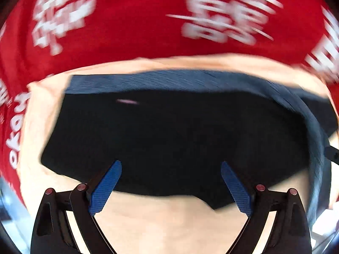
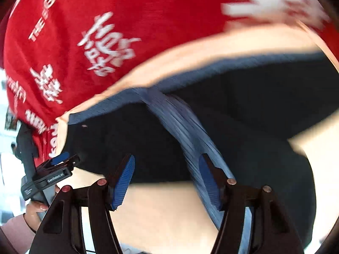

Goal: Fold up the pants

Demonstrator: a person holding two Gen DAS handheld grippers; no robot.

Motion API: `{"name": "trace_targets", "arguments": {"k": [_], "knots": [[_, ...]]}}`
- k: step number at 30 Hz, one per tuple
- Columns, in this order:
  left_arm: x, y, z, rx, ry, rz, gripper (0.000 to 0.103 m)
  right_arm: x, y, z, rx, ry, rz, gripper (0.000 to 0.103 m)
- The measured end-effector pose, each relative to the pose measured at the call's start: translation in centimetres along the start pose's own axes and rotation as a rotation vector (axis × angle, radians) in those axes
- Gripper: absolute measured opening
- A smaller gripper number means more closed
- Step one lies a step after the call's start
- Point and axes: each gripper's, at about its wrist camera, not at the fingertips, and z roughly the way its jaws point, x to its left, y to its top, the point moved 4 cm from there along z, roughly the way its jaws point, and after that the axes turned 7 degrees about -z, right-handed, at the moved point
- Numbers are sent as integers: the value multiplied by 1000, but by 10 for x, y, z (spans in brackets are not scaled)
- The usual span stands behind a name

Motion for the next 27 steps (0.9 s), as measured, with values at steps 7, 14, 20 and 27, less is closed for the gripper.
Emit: {"name": "trace_targets", "arguments": {"k": [7,14,20,27], "knots": [[-108,-43,-15,48,-219,132,96,-54,-111,-51,-57,-72,224,67],[-184,-73,-20,99,-353,213,96,-104,-201,-70,-123,-26,456,67],[-217,-84,-8,130,-397,241,96,-117,-226,-45,-85,25,487,66],[-243,-98,14,177,-387,268,95,-124,-224,-35,-105,179,473,41]]}}
